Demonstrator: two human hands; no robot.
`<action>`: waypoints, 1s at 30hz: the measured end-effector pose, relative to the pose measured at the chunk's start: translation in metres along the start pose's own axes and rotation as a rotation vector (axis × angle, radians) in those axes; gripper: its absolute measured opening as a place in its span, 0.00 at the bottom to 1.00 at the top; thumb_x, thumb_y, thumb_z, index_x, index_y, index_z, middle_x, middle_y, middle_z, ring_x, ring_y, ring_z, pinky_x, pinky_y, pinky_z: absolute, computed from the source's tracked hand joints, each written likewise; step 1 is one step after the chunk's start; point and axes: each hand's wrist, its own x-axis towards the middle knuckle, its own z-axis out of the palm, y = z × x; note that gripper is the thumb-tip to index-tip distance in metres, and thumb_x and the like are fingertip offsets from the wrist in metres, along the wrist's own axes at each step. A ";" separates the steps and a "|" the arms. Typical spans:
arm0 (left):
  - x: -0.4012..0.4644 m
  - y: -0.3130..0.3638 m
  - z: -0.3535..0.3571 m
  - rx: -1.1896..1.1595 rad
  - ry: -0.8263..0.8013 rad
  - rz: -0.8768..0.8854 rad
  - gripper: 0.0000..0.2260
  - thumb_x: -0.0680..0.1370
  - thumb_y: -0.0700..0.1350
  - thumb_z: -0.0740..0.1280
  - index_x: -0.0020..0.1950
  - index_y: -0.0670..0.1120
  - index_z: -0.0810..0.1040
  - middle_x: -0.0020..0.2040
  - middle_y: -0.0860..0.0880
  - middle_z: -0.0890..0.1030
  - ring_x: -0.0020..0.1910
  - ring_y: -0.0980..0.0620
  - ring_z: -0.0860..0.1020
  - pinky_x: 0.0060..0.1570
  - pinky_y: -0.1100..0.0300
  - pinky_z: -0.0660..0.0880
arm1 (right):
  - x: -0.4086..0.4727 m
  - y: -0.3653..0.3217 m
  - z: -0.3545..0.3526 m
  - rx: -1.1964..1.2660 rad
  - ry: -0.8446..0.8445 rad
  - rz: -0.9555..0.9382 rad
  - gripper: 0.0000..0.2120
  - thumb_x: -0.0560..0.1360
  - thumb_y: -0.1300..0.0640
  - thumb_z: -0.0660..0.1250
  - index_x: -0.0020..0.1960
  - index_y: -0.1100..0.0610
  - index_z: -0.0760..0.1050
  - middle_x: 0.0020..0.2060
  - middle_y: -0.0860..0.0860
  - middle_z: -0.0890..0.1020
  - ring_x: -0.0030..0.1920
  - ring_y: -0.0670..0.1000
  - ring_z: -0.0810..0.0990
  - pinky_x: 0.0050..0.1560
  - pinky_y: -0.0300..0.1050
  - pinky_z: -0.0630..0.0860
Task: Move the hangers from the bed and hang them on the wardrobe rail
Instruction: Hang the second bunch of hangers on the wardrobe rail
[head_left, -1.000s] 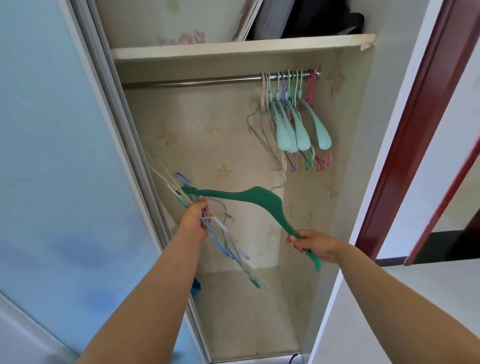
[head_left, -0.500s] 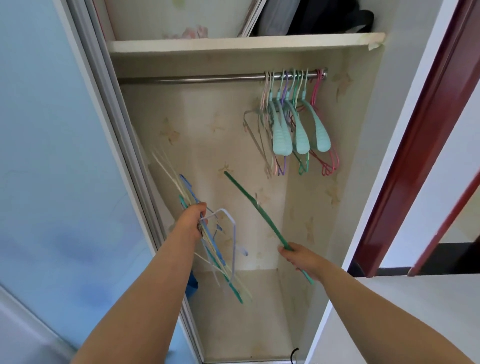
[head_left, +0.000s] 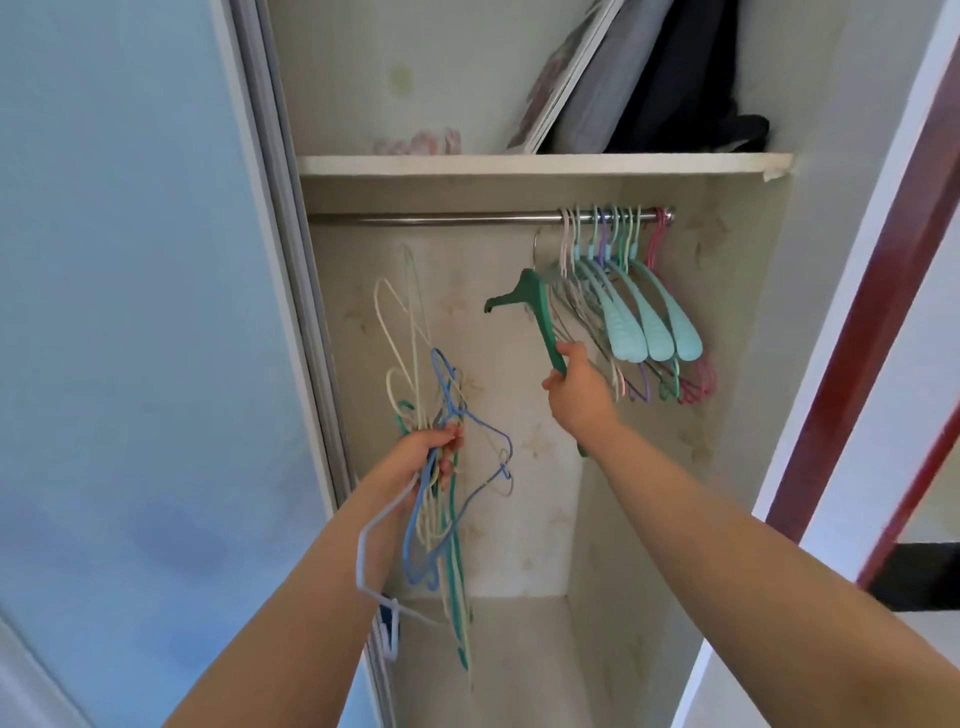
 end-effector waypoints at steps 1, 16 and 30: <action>-0.003 0.004 -0.001 0.005 -0.021 -0.008 0.11 0.81 0.38 0.57 0.41 0.43 0.74 0.36 0.47 0.76 0.17 0.56 0.69 0.17 0.66 0.65 | 0.011 -0.009 -0.003 -0.024 0.010 0.014 0.19 0.79 0.63 0.56 0.69 0.57 0.62 0.53 0.62 0.80 0.48 0.61 0.78 0.43 0.48 0.72; 0.005 0.058 -0.037 0.128 -0.210 0.009 0.08 0.77 0.37 0.61 0.42 0.47 0.76 0.39 0.49 0.80 0.22 0.56 0.71 0.21 0.65 0.67 | 0.088 -0.054 -0.013 -0.081 0.013 0.283 0.24 0.78 0.68 0.52 0.73 0.58 0.64 0.53 0.62 0.79 0.37 0.55 0.76 0.26 0.42 0.68; 0.025 0.017 -0.011 0.002 -0.251 0.048 0.05 0.79 0.44 0.62 0.49 0.51 0.77 0.45 0.49 0.74 0.42 0.54 0.73 0.37 0.61 0.71 | -0.084 -0.085 0.053 -0.041 -0.643 0.250 0.28 0.77 0.34 0.53 0.45 0.56 0.79 0.37 0.47 0.81 0.33 0.44 0.78 0.35 0.37 0.73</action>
